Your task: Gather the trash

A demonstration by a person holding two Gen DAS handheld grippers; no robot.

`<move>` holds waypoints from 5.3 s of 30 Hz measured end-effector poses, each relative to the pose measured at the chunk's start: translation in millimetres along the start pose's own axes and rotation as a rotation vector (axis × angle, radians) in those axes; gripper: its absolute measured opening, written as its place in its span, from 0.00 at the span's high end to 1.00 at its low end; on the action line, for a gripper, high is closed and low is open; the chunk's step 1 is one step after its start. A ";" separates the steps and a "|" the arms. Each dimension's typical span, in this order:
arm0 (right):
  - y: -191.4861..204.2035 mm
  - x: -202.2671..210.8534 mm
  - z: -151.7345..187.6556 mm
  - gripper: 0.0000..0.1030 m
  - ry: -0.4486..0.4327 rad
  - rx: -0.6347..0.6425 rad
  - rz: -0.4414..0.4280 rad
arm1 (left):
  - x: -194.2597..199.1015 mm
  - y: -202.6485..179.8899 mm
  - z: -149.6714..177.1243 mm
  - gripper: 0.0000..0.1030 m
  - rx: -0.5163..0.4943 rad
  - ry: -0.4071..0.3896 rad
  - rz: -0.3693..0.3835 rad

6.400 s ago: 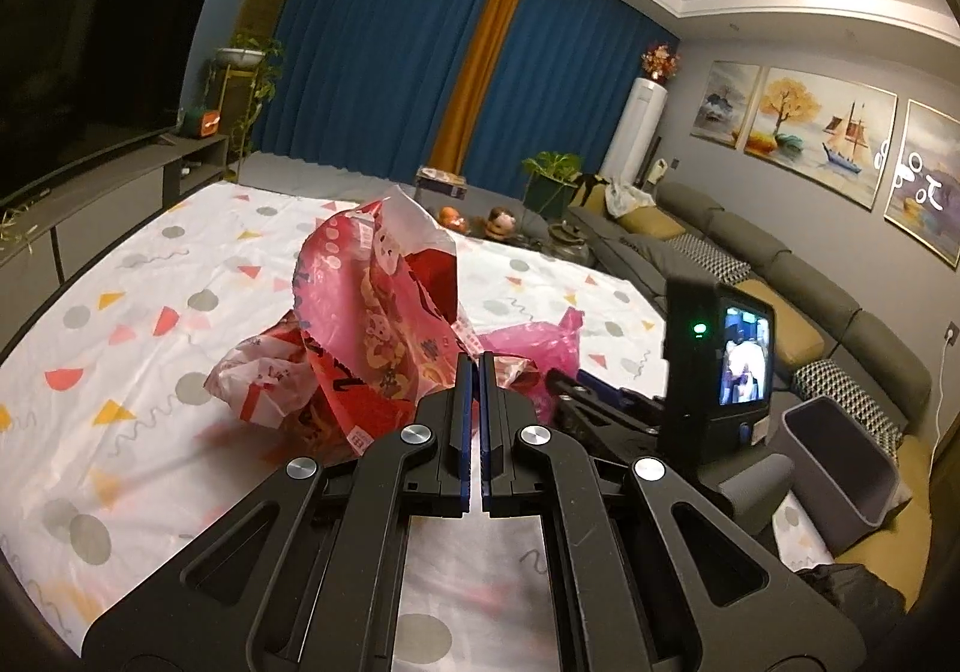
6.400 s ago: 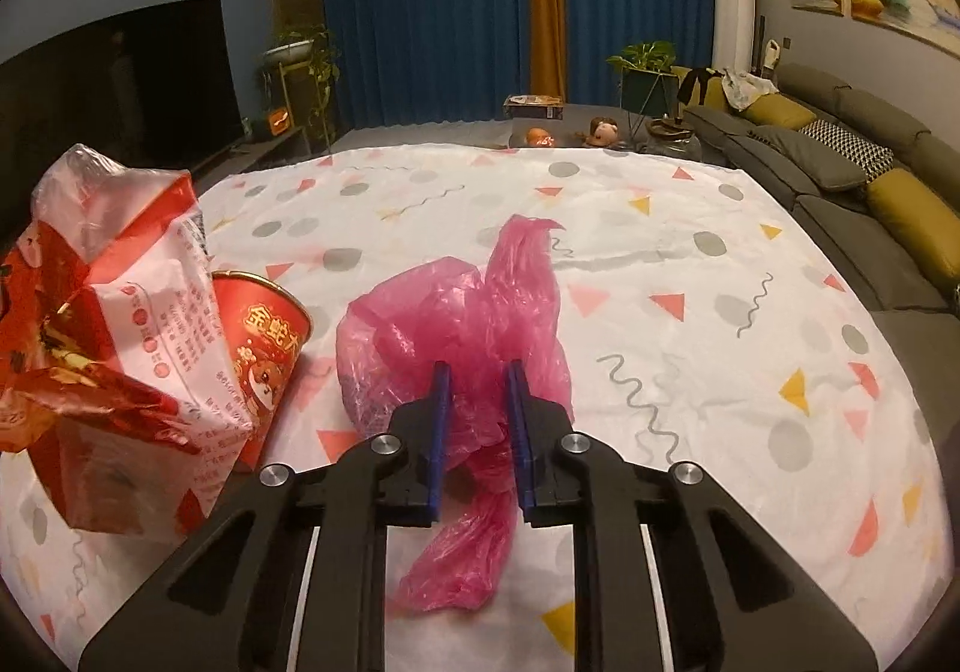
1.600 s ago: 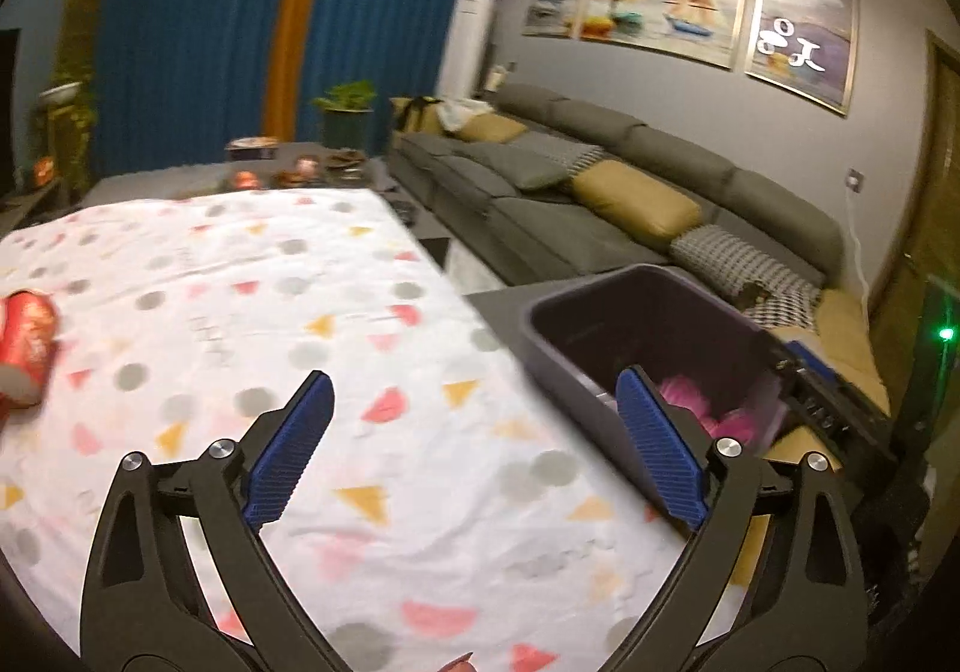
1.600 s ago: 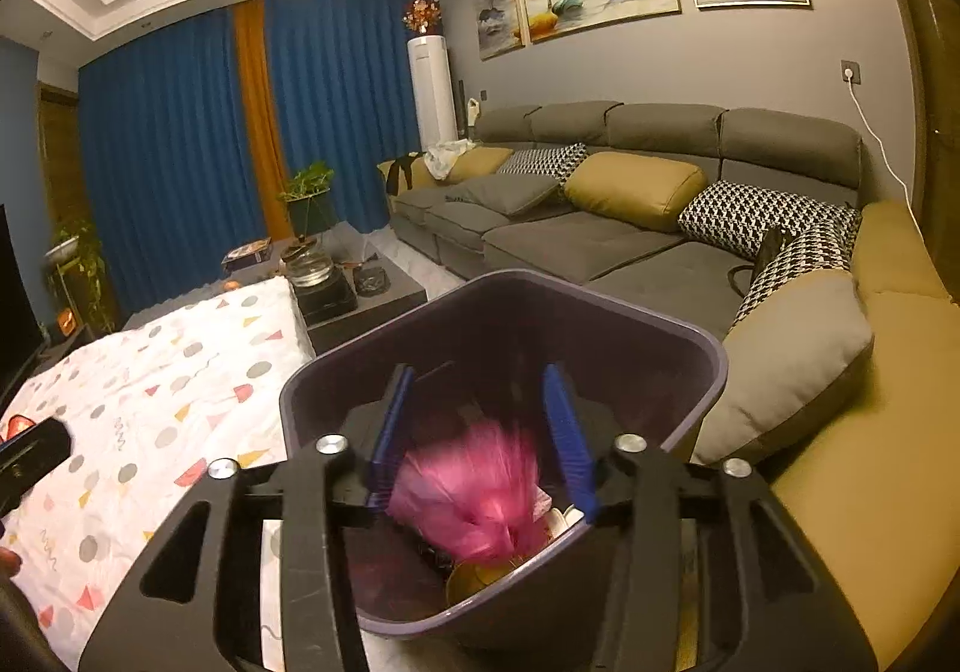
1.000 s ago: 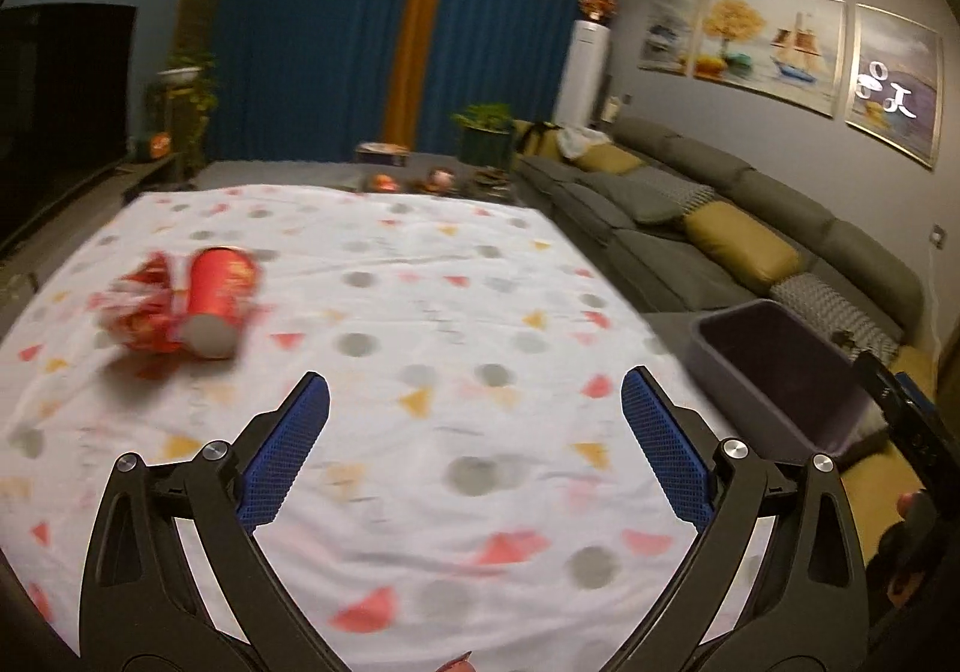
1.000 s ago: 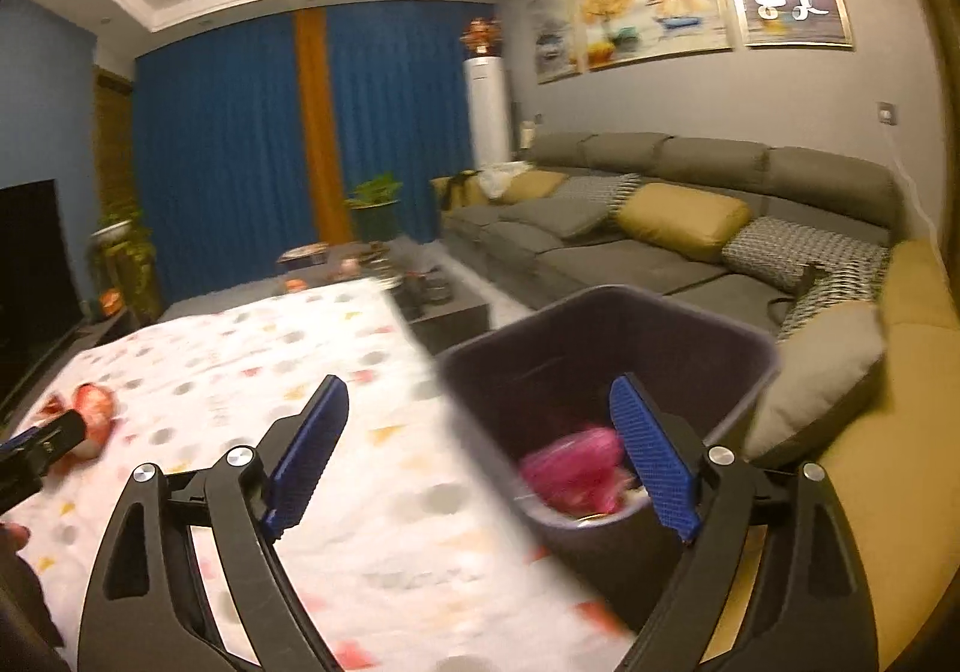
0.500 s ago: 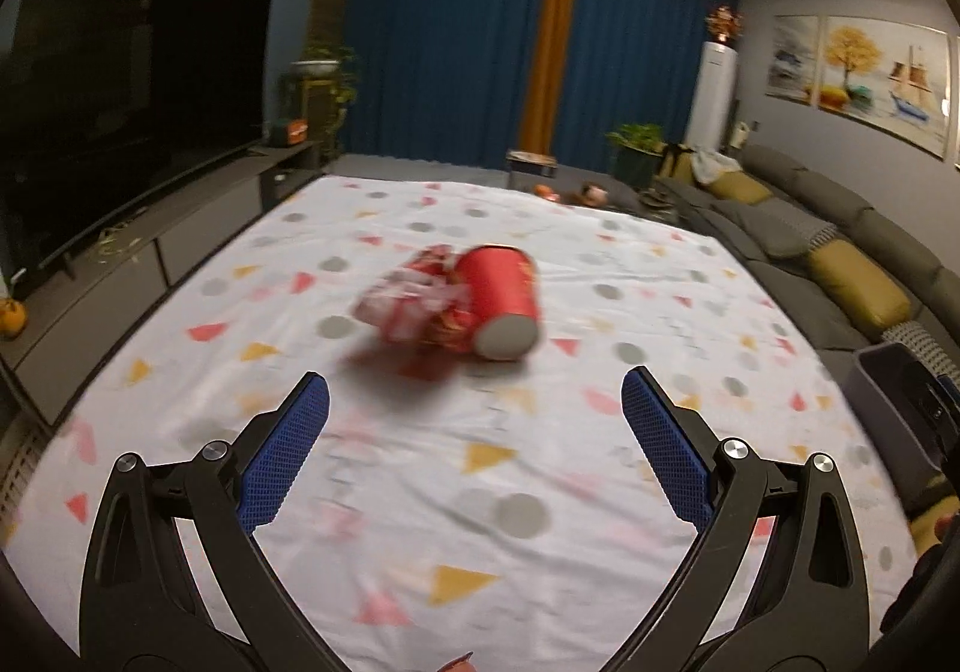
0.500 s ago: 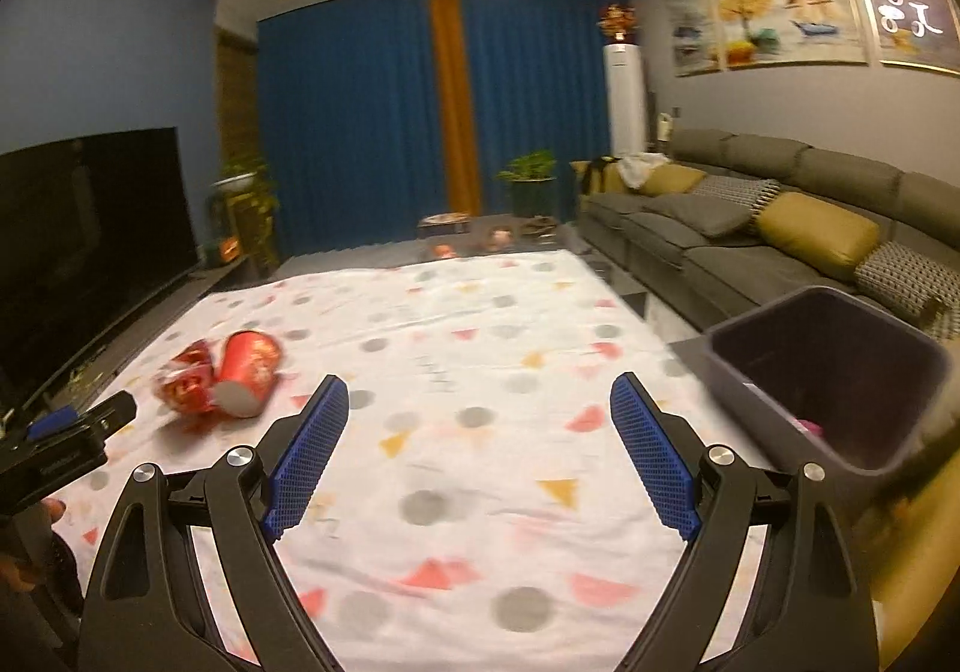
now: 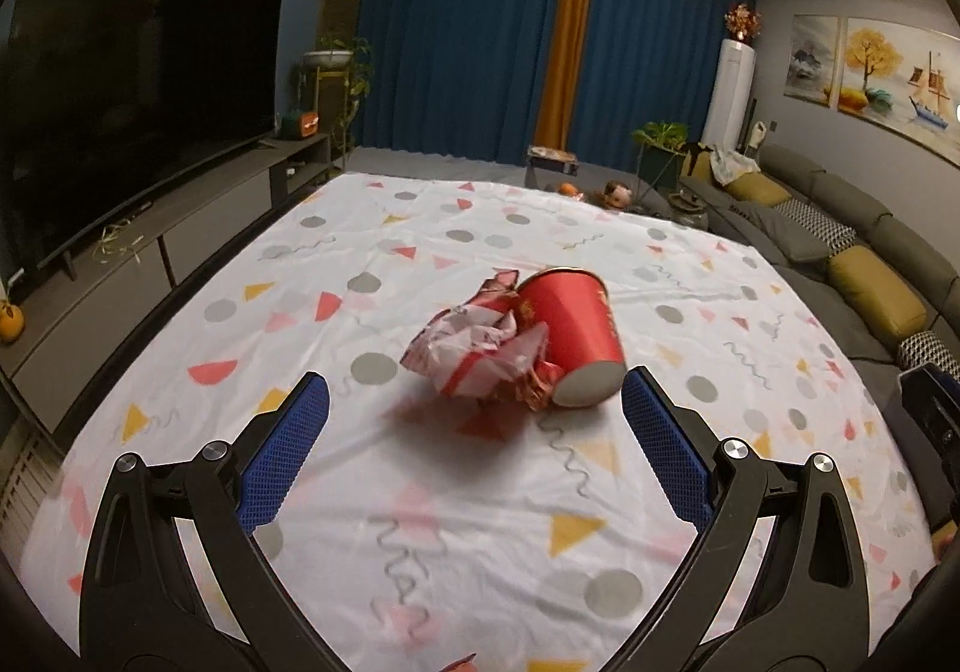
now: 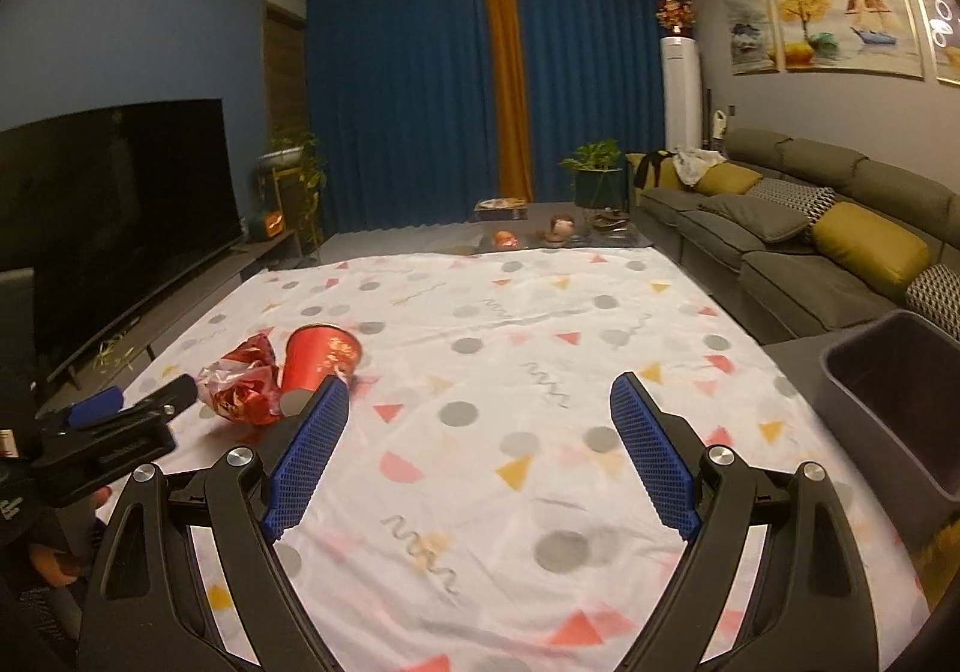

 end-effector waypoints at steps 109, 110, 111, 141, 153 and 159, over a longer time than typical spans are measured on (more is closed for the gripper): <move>-220.2 99.2 3.8 0.45 -0.072 -0.197 0.308 | 77.2 -324.8 30.5 0.74 -0.288 0.050 0.631; -233.0 104.3 6.2 0.45 -0.075 -0.213 0.338 | 77.9 -335.6 31.9 0.74 -0.295 0.051 0.648; -240.3 107.6 7.7 0.45 -0.077 -0.224 0.356 | 78.7 -347.8 34.5 0.74 -0.305 0.052 0.667; -319.4 105.8 43.7 0.35 -0.026 -0.289 0.524 | 27.8 -451.4 79.6 0.21 -0.358 0.226 0.883; -264.6 115.0 45.0 0.07 -0.031 -0.175 0.540 | 60.1 -357.0 73.3 0.06 -0.345 0.068 0.556; -220.9 128.2 46.4 0.05 -0.038 -0.133 0.523 | 94.2 -297.3 71.8 0.06 -0.330 -0.031 0.430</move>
Point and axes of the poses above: each gripper's, at about its wrist camera, not at the fingertips, and x roughly against the way its jaws point, y to its left, z to its underside, the point moved 2 cm from there along -x, roughly the way its jaws point, and after that the axes turned 6 degrees about -z, right-handed, at the moved point
